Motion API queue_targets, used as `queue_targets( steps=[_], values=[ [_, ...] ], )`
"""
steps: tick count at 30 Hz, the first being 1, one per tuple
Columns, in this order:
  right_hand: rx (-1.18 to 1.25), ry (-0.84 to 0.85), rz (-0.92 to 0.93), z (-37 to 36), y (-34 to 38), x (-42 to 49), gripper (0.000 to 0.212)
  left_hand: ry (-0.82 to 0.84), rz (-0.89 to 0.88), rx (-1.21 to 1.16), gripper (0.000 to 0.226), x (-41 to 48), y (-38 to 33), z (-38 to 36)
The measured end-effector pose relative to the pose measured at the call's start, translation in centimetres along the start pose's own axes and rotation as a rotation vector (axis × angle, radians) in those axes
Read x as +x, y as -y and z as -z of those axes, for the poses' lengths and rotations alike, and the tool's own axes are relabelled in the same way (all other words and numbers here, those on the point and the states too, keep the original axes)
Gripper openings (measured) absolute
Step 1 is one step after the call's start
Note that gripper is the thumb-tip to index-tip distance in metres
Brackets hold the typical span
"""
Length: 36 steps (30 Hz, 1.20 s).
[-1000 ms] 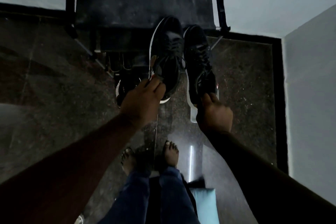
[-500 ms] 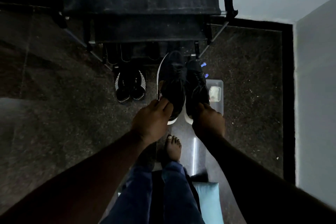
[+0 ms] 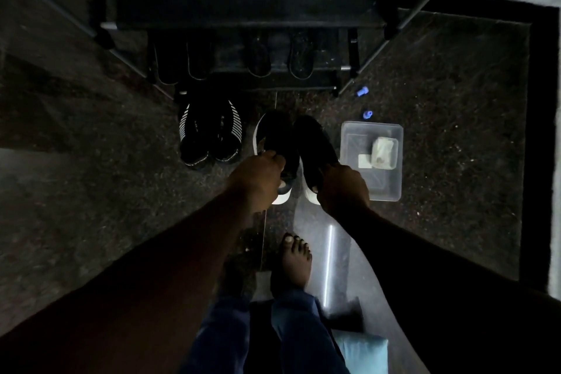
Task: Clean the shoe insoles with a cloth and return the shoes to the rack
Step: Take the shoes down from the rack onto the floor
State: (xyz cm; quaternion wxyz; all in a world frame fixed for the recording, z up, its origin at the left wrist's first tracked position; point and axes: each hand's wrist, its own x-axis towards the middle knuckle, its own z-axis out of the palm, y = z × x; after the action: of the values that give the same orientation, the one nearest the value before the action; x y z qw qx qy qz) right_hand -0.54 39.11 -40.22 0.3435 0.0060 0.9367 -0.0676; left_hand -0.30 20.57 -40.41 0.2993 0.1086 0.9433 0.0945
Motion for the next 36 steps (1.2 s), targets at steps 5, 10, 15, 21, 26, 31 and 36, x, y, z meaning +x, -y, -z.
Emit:
queue_targets(
  steps=[5,10,15,21,26,31,36],
  values=[
    [0.008,-0.021,-0.029,-5.4,-0.5,6.6,0.034,0.000,0.050,-0.060,0.032,5.9,1.8,-5.9],
    [0.028,0.002,-0.059,-10.3,-1.0,12.5,0.032,0.047,0.075,-0.107,0.033,9.7,3.6,-11.4],
    [0.022,0.057,-0.069,-13.6,-1.4,15.5,0.034,0.097,0.113,-0.082,0.040,11.3,4.8,-15.2],
    [0.035,0.137,-0.074,-16.1,-2.2,17.2,0.034,0.108,0.120,-0.032,0.035,13.5,6.2,-16.8],
    [0.072,0.132,-0.120,-16.7,-1.7,17.7,0.035,0.124,0.132,-0.052,0.040,13.5,6.5,-18.0],
    [0.199,0.129,-0.180,-15.6,-0.4,16.7,0.039,0.137,0.097,-0.136,0.047,11.9,6.3,-16.7],
    [0.223,0.044,-0.150,-12.2,2.8,14.5,0.034,0.090,0.044,-0.131,0.057,10.1,6.1,-12.3]
  ],
)
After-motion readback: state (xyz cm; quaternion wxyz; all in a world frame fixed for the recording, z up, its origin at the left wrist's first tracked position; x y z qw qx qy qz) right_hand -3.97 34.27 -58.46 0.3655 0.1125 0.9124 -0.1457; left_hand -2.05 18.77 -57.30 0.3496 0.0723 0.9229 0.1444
